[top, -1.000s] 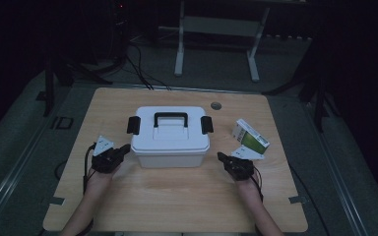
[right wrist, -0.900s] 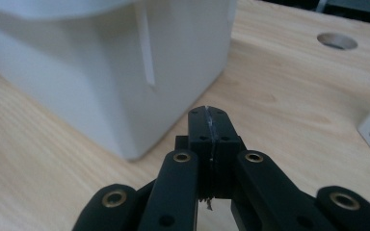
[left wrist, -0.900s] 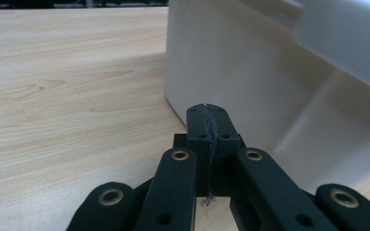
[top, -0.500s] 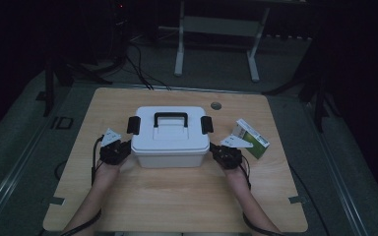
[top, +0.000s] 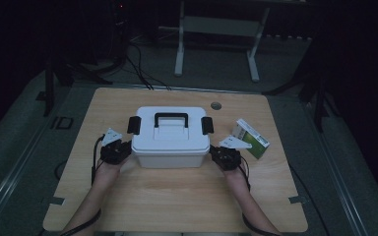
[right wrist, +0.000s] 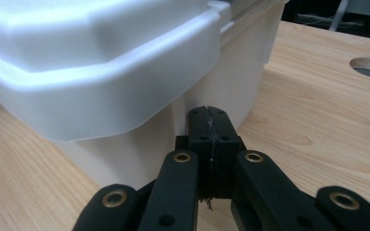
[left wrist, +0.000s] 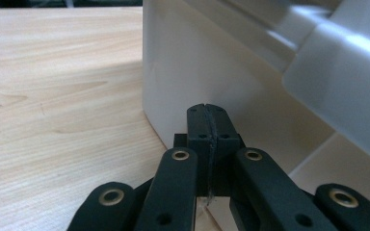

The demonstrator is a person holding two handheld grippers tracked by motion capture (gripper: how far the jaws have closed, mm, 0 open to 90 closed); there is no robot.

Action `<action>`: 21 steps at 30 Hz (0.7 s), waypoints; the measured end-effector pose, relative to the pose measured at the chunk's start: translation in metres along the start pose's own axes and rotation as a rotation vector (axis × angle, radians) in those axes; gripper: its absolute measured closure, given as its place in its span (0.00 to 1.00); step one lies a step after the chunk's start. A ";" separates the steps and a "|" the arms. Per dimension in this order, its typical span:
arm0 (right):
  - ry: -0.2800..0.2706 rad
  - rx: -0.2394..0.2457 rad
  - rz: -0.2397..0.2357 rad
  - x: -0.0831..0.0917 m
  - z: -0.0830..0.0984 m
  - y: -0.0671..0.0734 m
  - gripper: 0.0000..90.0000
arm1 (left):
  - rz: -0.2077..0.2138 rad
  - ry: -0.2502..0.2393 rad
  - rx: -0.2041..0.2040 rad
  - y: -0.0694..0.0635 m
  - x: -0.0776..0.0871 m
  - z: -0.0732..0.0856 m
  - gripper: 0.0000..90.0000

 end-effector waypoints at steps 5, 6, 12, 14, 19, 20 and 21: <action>0.002 -0.005 -0.006 0.004 0.002 -0.001 1.00 | 0.021 0.002 -0.001 -0.003 0.001 0.003 1.00; 0.003 -0.005 -0.007 0.005 0.002 -0.001 1.00 | 0.025 0.001 0.002 -0.004 0.001 0.004 1.00; 0.003 0.000 -0.011 0.009 0.005 -0.004 1.00 | 0.039 0.012 -0.007 -0.010 0.002 0.005 1.00; 0.003 0.003 -0.012 0.011 0.006 -0.005 1.00 | 0.045 0.015 -0.004 -0.013 0.003 0.006 1.00; 0.002 0.010 -0.015 0.018 0.009 -0.008 1.00 | 0.055 0.022 -0.017 -0.020 0.004 0.008 1.00; 0.002 0.011 -0.018 0.019 0.010 -0.008 1.00 | 0.060 0.024 -0.019 -0.022 0.004 0.009 1.00; 0.002 0.011 -0.018 0.019 0.010 -0.008 1.00 | 0.060 0.024 -0.019 -0.022 0.004 0.009 1.00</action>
Point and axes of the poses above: each handheld gripper's, and its own axes: x roughly backward along the jaws, z roughly out of its underside, y roughly to its left, the point moved 1 cm from there along -x, roughly forward along the jaws, and after that the axes turned 10 degrees about z, right-handed, at the moved point
